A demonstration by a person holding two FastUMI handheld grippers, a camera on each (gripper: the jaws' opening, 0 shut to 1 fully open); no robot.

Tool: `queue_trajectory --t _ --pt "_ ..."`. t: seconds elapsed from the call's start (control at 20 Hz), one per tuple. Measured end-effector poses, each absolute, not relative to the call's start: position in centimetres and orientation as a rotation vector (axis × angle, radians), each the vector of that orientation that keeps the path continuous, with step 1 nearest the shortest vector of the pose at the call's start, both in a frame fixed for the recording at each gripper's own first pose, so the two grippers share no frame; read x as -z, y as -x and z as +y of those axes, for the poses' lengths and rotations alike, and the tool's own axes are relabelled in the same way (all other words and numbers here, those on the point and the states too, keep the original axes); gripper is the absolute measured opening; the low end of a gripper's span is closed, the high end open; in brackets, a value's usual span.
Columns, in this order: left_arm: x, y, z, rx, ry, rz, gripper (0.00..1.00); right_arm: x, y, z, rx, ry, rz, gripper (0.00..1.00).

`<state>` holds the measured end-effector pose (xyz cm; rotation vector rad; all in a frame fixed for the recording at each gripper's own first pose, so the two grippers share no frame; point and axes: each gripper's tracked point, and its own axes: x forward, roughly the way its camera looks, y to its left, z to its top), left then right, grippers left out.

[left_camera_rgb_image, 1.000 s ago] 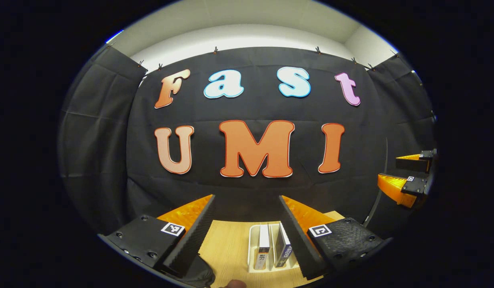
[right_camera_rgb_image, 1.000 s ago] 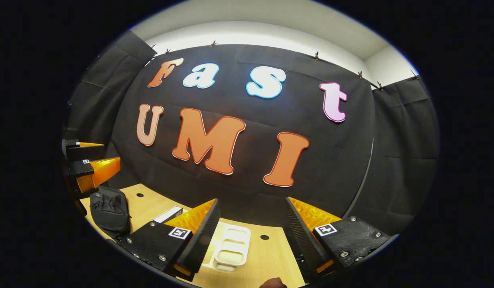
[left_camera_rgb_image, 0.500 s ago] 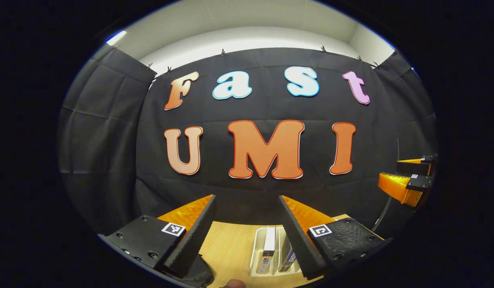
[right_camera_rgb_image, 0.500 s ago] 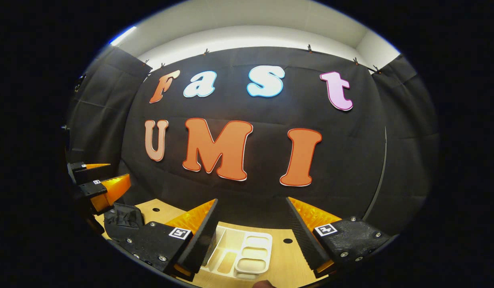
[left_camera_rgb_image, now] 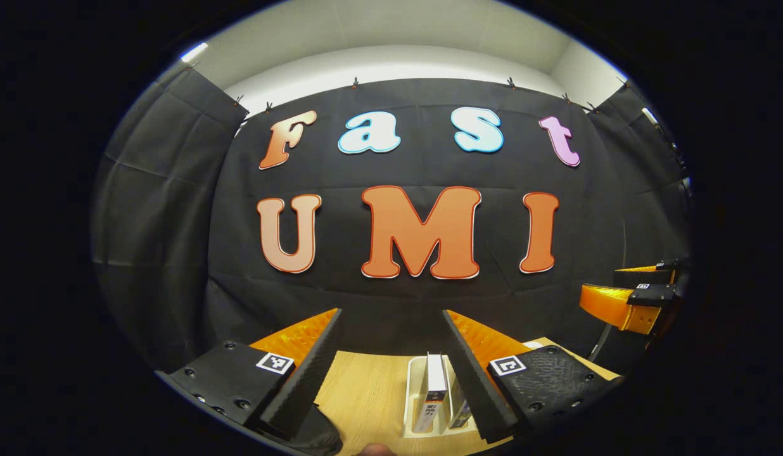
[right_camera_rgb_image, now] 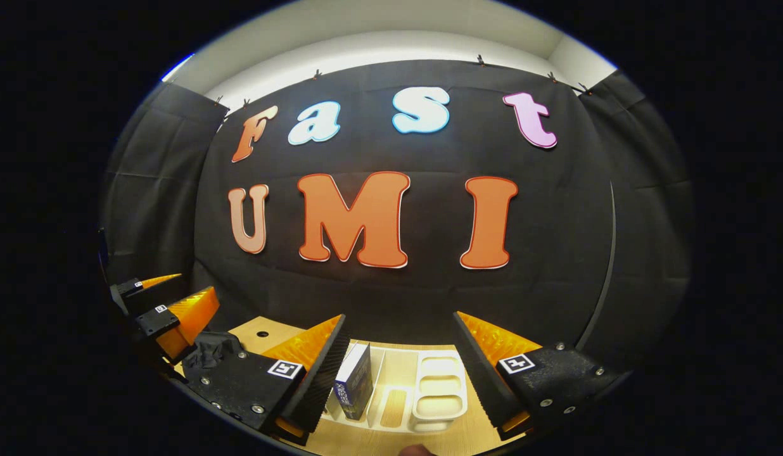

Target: Open the schoolbag, grab two books from the bookshelf and put them into the schoolbag.

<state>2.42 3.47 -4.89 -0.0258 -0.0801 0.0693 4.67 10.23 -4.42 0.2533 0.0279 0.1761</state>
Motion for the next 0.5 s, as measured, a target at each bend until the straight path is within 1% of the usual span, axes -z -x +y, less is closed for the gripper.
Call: queue_trajectory --t 0.3,0.5 --pt "7.7 -2.9 5.1 -0.077 -0.118 -0.043 0.96 5.5 -4.7 12.1 -0.179 -0.240 0.057 0.97" --pt "11.3 -2.8 6.3 -0.098 -0.231 0.004 0.97 6.5 -5.1 12.8 -0.191 -0.236 0.084 0.96"
